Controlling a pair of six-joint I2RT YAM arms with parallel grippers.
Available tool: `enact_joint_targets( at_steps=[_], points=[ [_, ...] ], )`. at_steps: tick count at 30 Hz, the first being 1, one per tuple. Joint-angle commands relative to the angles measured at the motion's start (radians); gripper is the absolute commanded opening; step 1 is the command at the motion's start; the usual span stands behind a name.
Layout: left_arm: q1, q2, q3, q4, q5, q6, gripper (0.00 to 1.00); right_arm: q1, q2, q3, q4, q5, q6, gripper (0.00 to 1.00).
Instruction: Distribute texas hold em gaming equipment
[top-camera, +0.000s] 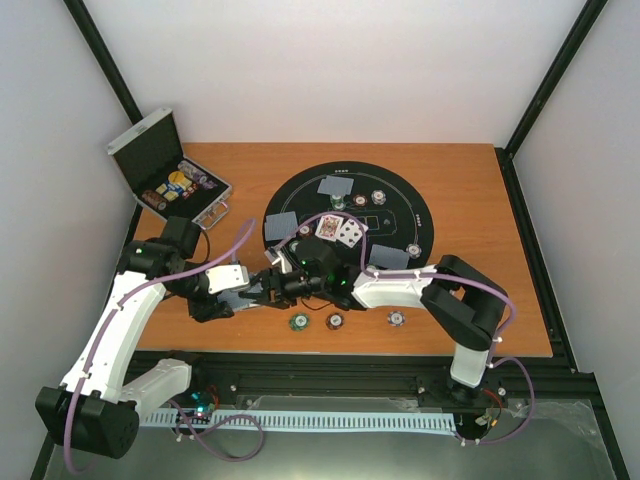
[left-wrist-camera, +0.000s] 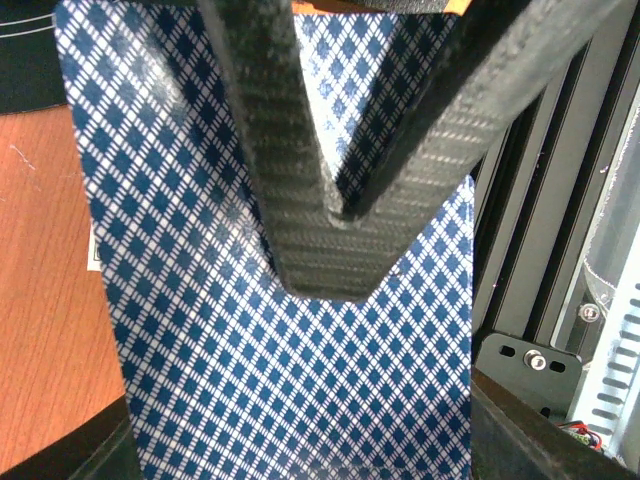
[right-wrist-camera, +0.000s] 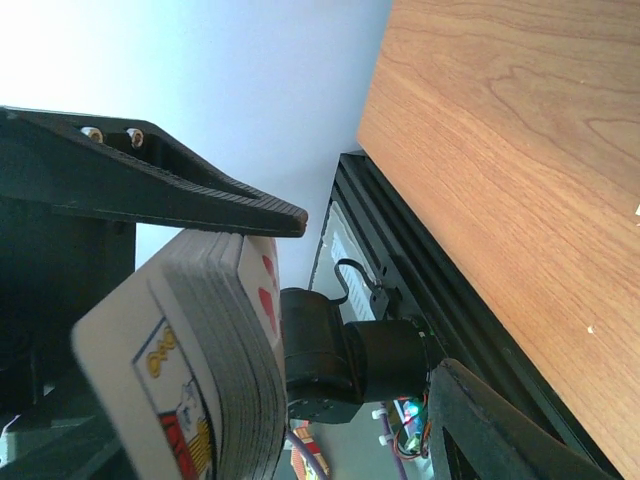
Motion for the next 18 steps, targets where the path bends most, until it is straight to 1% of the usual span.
enact_joint_targets(
  at_steps=[1, 5, 6, 8, 11, 14, 18],
  points=[
    [0.000, -0.008, 0.035, -0.013, 0.022, -0.005, 0.01, -0.008, -0.055, 0.012, -0.036, 0.007, -0.033, 0.59],
    [0.000, -0.008, 0.031, -0.011, 0.021, -0.005, 0.01, -0.008, -0.077, 0.027, -0.056, 0.008, -0.044, 0.59],
    [0.000, -0.008, 0.032, -0.013, 0.021, -0.006, 0.01, -0.008, -0.080, 0.028, -0.062, 0.011, -0.048, 0.57],
    [0.000, -0.008, 0.032, -0.012, 0.021, -0.006, 0.01, -0.008, -0.085, 0.029, -0.070, 0.013, -0.052, 0.50],
    [0.000, -0.008, 0.032, -0.011, 0.019, -0.005, 0.01, -0.008, -0.086, 0.029, -0.082, 0.015, -0.053, 0.35],
    [0.000, -0.007, 0.030, -0.011, 0.018, -0.005, 0.01, -0.008, -0.091, 0.024, -0.100, 0.016, -0.061, 0.23],
    [0.000, -0.009, 0.031, -0.010, 0.015, -0.003, 0.01, -0.010, -0.116, 0.021, -0.143, 0.023, -0.089, 0.14]
  ],
)
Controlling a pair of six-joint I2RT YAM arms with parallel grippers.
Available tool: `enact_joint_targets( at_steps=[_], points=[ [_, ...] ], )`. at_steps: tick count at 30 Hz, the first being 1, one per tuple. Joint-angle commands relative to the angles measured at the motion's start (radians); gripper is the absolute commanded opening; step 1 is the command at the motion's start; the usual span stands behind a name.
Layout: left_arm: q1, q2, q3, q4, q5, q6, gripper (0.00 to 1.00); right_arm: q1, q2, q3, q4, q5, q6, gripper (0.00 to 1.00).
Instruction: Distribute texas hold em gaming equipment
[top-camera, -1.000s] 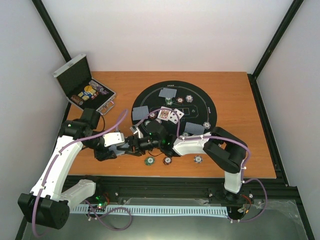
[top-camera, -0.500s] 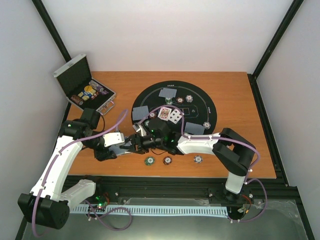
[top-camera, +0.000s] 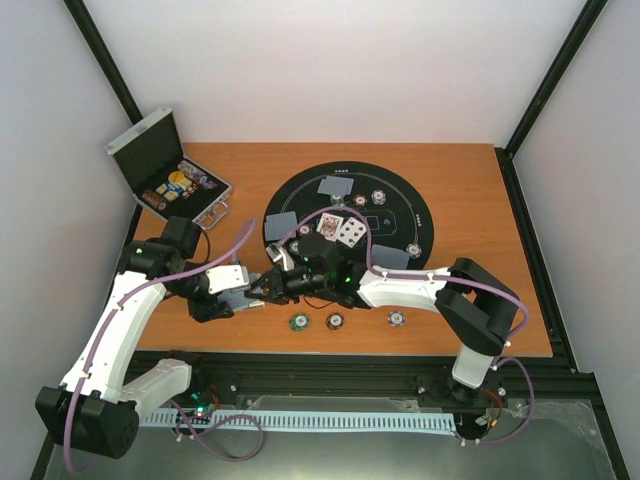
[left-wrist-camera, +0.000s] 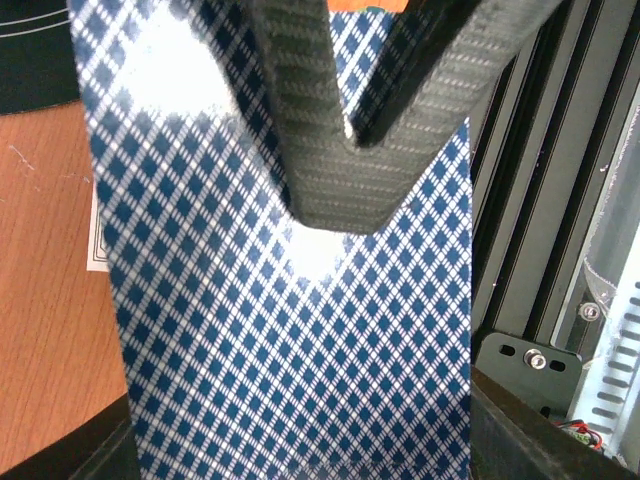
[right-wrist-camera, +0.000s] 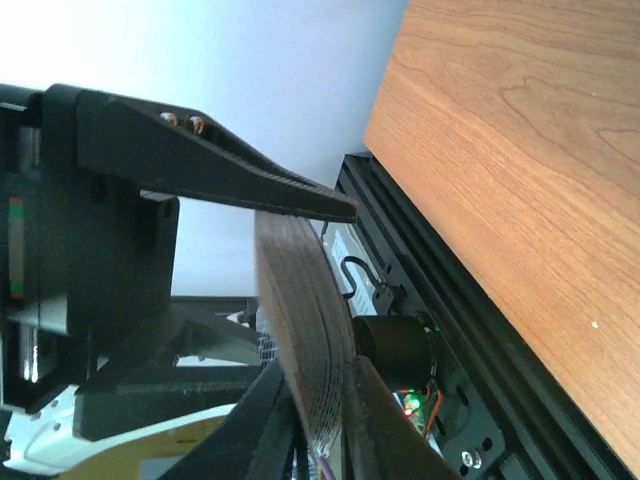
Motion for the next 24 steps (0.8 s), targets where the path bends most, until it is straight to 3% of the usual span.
enact_joint_targets(
  at_steps=[1, 10, 16, 17, 19, 21, 24],
  points=[
    [0.000, -0.009, 0.029, -0.009, 0.018, -0.003, 0.01, -0.010, -0.060, 0.012, -0.068, 0.013, -0.044, 0.13],
    [0.000, -0.009, 0.030, -0.009, 0.019, -0.005, 0.01, -0.091, -0.158, 0.014, -0.278, 0.007, -0.170, 0.03],
    [0.000, -0.010, 0.031, -0.012, 0.014, -0.005, 0.01, -0.157, -0.201, 0.017, -0.341, -0.028, -0.216, 0.04],
    [0.000, -0.010, 0.031, -0.012, 0.015, -0.006, 0.01, -0.155, -0.201, 0.018, -0.323, -0.041, -0.213, 0.11],
    [0.000, -0.012, 0.029, -0.012, 0.013, -0.004, 0.01, -0.148, -0.200, 0.012, -0.292, -0.066, -0.205, 0.38],
    [0.000, -0.012, 0.030, -0.011, 0.013, -0.004, 0.01, -0.133, -0.198, 0.005, -0.271, -0.067, -0.201, 0.56],
    [0.000, -0.009, 0.033, -0.013, 0.016, -0.005, 0.01, -0.102, -0.174, 0.002, -0.237, -0.070, -0.187, 0.60]
  ],
)
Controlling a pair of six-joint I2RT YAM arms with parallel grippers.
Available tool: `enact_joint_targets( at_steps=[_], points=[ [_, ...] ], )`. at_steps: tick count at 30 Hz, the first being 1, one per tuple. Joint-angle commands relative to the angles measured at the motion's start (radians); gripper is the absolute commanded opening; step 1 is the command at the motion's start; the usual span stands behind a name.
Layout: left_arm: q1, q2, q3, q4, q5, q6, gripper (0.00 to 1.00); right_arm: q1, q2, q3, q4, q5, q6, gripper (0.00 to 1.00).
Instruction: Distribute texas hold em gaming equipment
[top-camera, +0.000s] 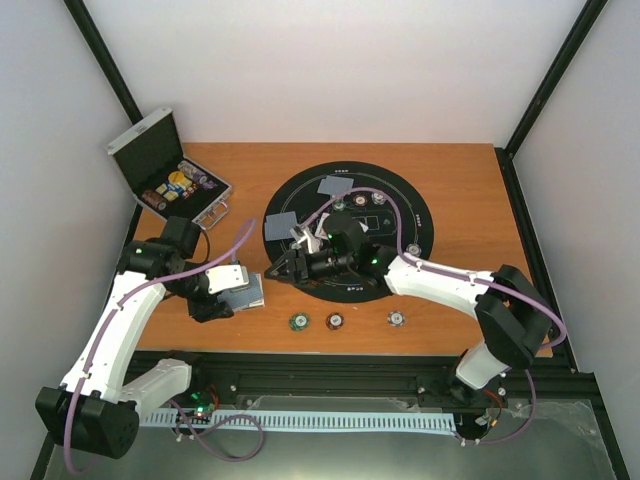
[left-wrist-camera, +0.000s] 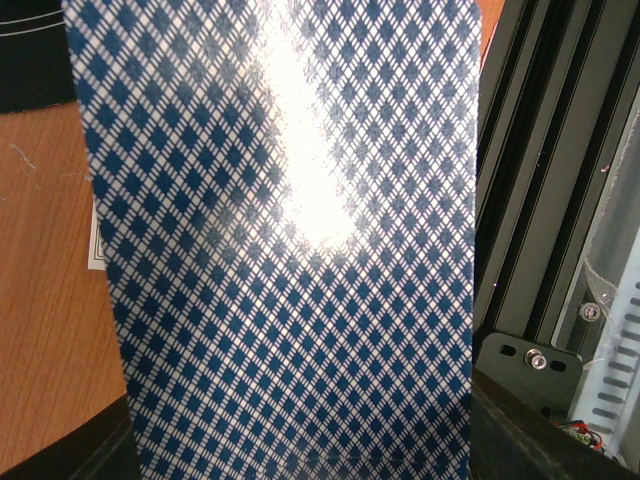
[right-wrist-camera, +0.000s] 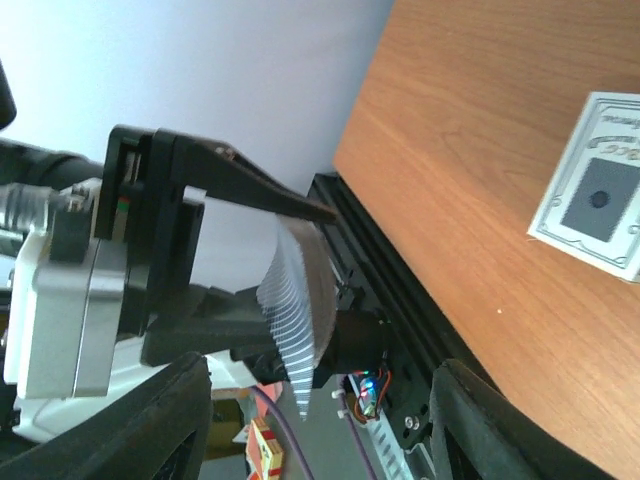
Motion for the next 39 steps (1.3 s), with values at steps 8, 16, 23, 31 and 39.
enact_joint_targets(
  at_steps=[8, 16, 23, 31, 39],
  points=[
    [0.000, -0.012, 0.032, -0.014, 0.012, -0.006, 0.01, 0.120, 0.118, 0.054, 0.151, -0.038, 0.056, 0.58],
    [0.000, -0.011, 0.029, -0.014, 0.006, -0.003, 0.01, 0.132, 0.154, 0.070, 0.162, -0.027, 0.072, 0.23],
    [0.000, -0.008, 0.029, -0.011, 0.011, -0.003, 0.01, 0.116, 0.113, 0.044, 0.124, -0.013, 0.053, 0.03],
    [0.000, -0.008, 0.024, -0.011, -0.001, -0.003, 0.01, 0.049, 0.042, 0.018, 0.041, -0.013, -0.005, 0.03],
    [0.000, -0.007, 0.024, -0.009, -0.002, -0.005, 0.01, -0.054, -0.031, 0.014, -0.127, -0.022, -0.111, 0.03]
  ],
)
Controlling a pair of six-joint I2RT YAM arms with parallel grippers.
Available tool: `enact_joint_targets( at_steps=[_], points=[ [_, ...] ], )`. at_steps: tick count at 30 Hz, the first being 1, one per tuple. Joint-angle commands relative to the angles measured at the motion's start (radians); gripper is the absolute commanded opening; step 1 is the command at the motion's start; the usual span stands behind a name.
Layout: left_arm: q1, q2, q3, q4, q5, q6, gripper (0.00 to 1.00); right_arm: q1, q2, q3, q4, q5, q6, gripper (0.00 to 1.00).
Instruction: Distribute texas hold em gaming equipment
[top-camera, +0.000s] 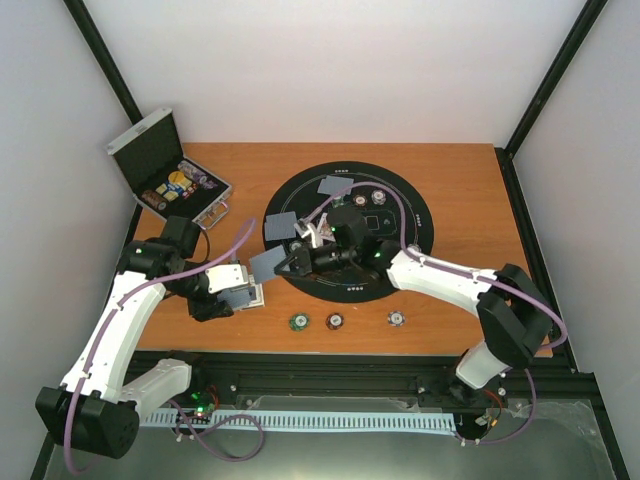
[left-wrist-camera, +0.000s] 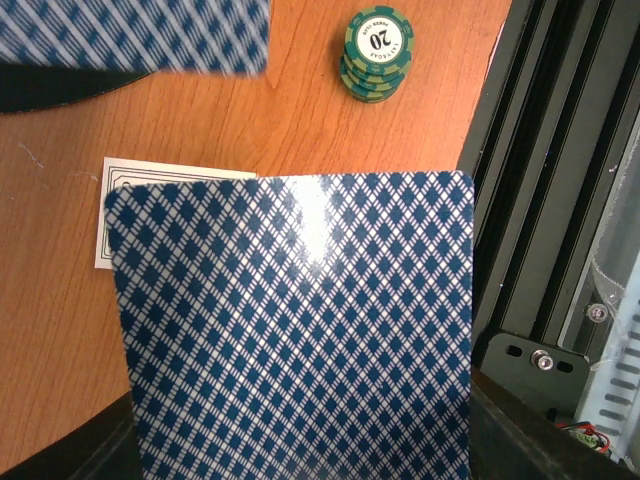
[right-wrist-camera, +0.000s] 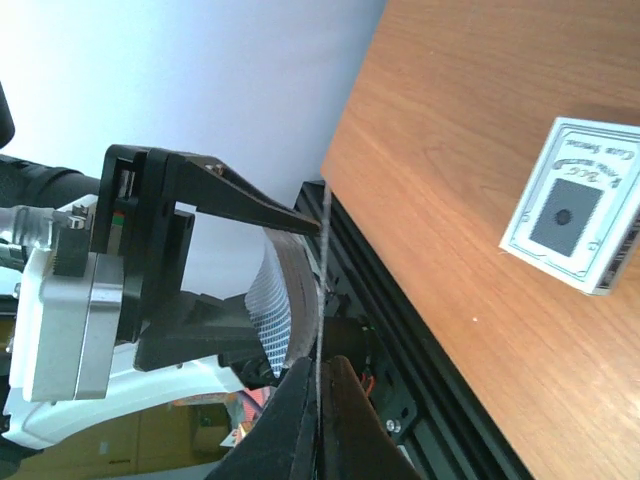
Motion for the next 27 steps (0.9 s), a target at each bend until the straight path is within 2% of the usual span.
enact_joint_targets(
  at_steps=[1, 5, 8, 11, 14, 17, 21, 24, 27],
  points=[
    [0.000, -0.007, 0.023, -0.016, 0.003, -0.005, 0.01, -0.051, -0.052, -0.011, -0.120, -0.001, -0.087, 0.03],
    [0.000, -0.008, 0.019, -0.015, -0.003, -0.004, 0.01, -0.112, -0.063, 0.026, -0.260, 0.027, -0.202, 0.03],
    [0.000, -0.012, 0.017, -0.016, -0.004, -0.005, 0.01, -0.168, -0.037, 0.126, -0.530, 0.192, -0.376, 0.03],
    [0.000, -0.014, 0.012, -0.016, -0.005, -0.004, 0.01, -0.179, 0.044, 0.281, -0.794, 0.567, -0.552, 0.03],
    [-0.001, -0.013, 0.007, -0.013, -0.005, -0.007, 0.01, -0.178, 0.184, 0.443, -0.945, 0.958, -0.664, 0.03],
    [0.000, -0.010, 0.004, -0.010, 0.000, -0.012, 0.01, -0.178, 0.325, 0.557, -1.011, 1.299, -0.763, 0.03],
    [0.000, -0.008, 0.008, -0.008, 0.002, -0.014, 0.01, -0.177, 0.511, 0.675, -0.995, 1.636, -0.931, 0.03],
    [-0.001, -0.001, 0.021, -0.010, 0.003, -0.018, 0.01, -0.177, 0.607, 0.703, -0.905, 1.765, -1.073, 0.03],
    [0.000, 0.005, 0.028, -0.009, 0.006, -0.020, 0.01, -0.179, 0.658, 0.717, -0.846, 1.765, -1.125, 0.03]
  ],
)
